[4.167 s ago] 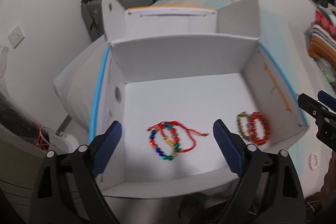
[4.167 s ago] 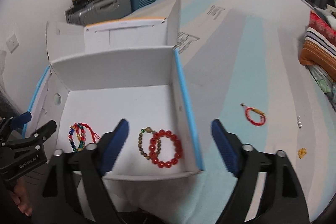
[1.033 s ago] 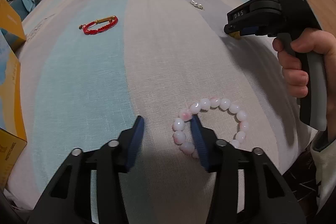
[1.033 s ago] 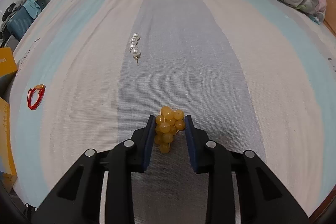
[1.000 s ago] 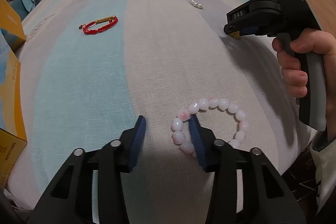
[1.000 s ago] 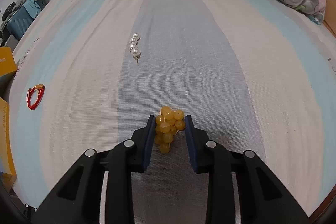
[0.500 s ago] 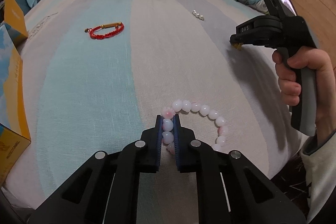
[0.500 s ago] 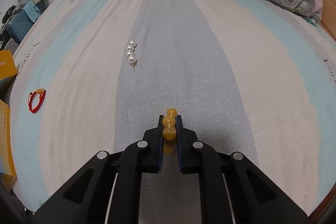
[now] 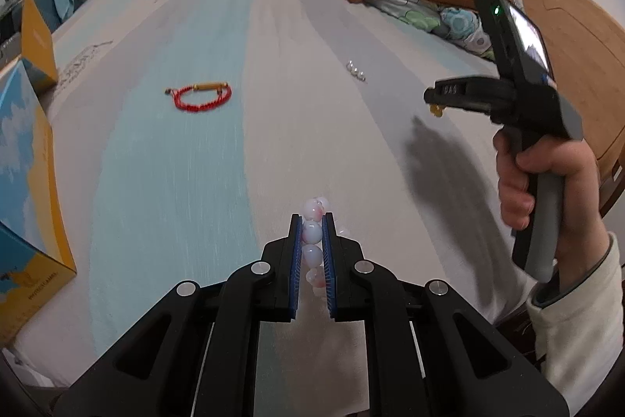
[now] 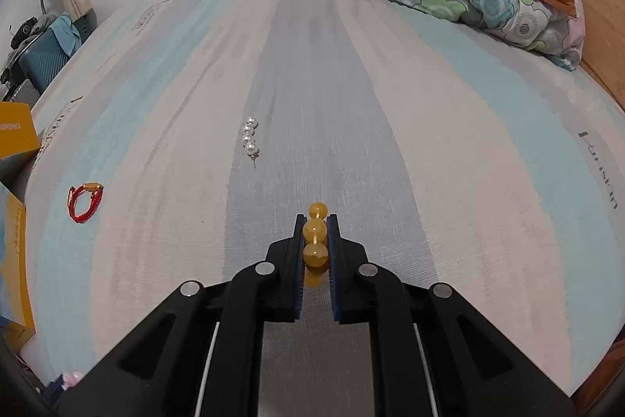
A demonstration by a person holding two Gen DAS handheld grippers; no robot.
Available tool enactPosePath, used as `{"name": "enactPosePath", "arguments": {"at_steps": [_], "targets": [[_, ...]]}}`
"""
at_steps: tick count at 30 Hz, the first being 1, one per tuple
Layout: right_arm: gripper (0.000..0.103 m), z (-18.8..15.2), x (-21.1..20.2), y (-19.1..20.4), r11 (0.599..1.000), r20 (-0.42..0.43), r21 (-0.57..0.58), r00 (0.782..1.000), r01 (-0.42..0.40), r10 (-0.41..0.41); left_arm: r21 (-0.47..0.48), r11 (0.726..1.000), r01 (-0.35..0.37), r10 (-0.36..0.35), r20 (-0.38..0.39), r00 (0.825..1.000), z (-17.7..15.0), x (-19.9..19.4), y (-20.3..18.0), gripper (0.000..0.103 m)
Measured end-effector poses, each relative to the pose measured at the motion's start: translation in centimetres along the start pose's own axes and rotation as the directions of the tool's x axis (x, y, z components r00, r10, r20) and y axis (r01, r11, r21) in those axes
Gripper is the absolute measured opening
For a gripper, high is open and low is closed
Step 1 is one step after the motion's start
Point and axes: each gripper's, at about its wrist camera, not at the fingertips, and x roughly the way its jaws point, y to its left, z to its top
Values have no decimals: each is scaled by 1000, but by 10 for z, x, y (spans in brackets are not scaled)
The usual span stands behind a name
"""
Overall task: Organize jewelry
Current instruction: 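Carry the pink-white bracelet and amber beads over the white box with both tools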
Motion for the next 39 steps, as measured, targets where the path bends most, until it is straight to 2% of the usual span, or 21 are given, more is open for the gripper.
{"name": "enactPosePath", "arguments": {"at_steps": [10,19,33,39], "targets": [[9,2,-4,3,1000,7,-6,1000,-2,2,-3,1000,-22,22,4,1000,10,-8,4,10],[9,6,-28,9,1000,16,3,1000,-18,18,14,999,-52,52,-4,999,27,-16,6,10],[9,9,-72,32,998,63,-54,998,-14,18,14,991,-137,136,49,990,70,-45,17,10],[9,9,-91,42,997,87,-75,996,-19,25,11,986,-164,163,75,984,77,-60,24,10]]}}
